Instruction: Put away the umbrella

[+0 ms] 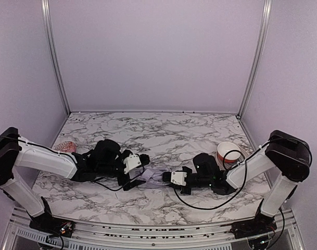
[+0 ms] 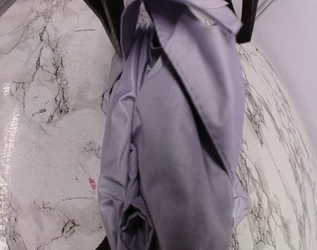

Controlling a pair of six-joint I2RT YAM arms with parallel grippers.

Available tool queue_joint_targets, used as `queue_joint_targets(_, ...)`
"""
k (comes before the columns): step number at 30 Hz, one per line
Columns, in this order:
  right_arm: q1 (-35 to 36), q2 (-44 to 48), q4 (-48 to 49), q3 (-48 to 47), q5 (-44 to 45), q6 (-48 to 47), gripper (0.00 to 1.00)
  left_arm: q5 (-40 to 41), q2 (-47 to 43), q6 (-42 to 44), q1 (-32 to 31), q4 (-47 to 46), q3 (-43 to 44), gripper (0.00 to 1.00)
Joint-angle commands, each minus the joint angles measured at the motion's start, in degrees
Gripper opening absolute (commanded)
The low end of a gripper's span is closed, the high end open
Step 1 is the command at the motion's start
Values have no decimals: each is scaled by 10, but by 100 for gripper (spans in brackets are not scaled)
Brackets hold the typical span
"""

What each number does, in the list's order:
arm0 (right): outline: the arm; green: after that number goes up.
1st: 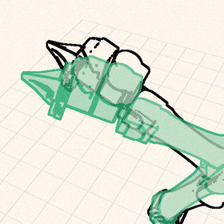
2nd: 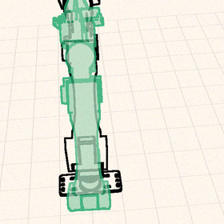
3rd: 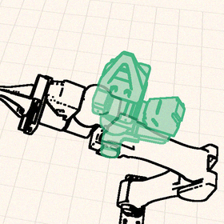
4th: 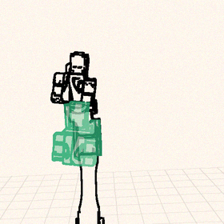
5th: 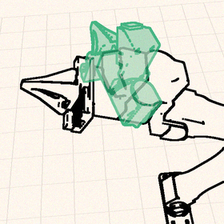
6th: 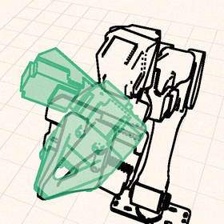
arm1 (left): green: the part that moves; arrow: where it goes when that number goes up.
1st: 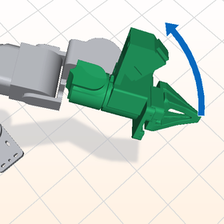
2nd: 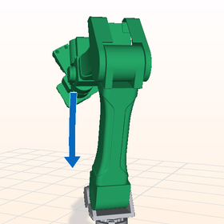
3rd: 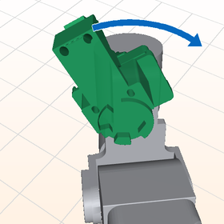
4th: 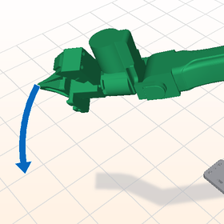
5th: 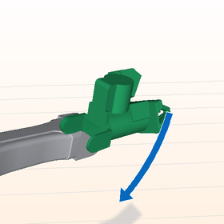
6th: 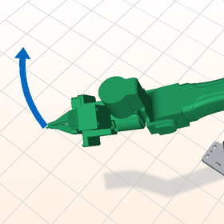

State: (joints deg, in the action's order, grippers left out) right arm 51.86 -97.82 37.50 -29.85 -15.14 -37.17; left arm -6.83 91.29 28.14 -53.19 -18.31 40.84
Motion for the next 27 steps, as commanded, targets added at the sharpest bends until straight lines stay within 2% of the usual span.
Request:
queue_joint_targets(1, -17, 46, 31, -2, 25, 17, 0, 43, -92, -30, 3, -102, -37, 99)
queue_joint_targets(5, -29, 85, 41, -1, 40, 5, 0, 18, -147, -21, 3, -121, -68, 99)
queue_joint_targets(9, -33, 113, 52, -1, 92, -39, 0, -12, -183, -15, 3, -121, -88, 99)
queue_joint_targets(15, -62, 169, 27, -27, 126, -109, 0, -19, -214, -64, 3, -123, -82, 99)
queue_joint_targets(18, -72, 197, 3, -49, 126, -159, 0, 3, -240, -72, 3, -122, -71, 99)
queue_joint_targets(21, -78, 217, -23, -83, 124, -201, 0, -16, -234, -58, 4, -111, -62, 99)
queue_joint_targets(24, -78, 234, -66, -110, 110, -225, 0, -41, -186, -80, 4, -105, -38, 98)
queue_joint_targets(27, -78, 249, -78, -125, 87, -226, 0, -79, -134, -109, 4, -108, -1, 77)
